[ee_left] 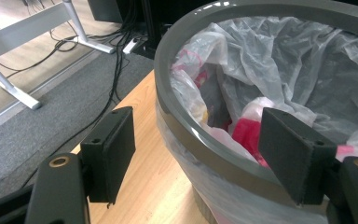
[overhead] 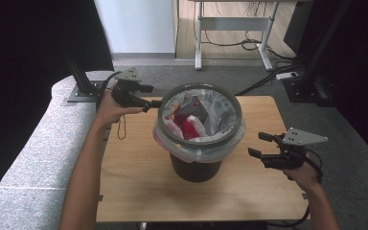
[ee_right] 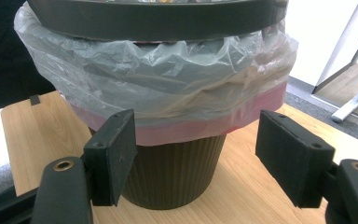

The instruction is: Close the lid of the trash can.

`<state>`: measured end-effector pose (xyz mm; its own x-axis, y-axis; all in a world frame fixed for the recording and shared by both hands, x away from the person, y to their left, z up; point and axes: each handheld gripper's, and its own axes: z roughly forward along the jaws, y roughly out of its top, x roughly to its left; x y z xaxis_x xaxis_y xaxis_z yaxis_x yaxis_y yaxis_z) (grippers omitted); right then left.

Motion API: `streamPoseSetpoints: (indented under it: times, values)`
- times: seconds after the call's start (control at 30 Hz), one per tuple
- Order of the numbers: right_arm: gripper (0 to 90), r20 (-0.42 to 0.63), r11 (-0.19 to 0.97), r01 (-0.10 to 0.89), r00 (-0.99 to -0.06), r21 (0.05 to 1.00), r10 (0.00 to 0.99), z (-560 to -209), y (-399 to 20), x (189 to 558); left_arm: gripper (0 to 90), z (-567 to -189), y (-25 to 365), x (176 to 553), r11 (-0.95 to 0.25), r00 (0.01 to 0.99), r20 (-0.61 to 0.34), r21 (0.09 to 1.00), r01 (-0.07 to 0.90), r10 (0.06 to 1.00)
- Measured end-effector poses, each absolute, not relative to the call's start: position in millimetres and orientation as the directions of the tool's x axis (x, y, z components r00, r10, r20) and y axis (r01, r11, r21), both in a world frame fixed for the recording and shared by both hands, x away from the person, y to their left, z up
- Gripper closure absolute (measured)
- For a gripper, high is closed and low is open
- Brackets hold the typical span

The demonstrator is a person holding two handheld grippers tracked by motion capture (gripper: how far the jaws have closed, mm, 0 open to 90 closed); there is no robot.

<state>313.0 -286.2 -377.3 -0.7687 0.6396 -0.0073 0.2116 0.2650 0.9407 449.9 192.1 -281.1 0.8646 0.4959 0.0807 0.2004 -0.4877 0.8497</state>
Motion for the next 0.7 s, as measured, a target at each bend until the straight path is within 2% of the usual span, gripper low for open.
streamPoseSetpoints:
  times: [0.7]
  values:
    - [28.6,0.011,0.244,0.220,-0.763,0.944,0.646,-386.0,-297.9,306.7,27.0,-303.3,226.3,399.1,-0.460,0.863,0.085,0.870,0.180,0.498]
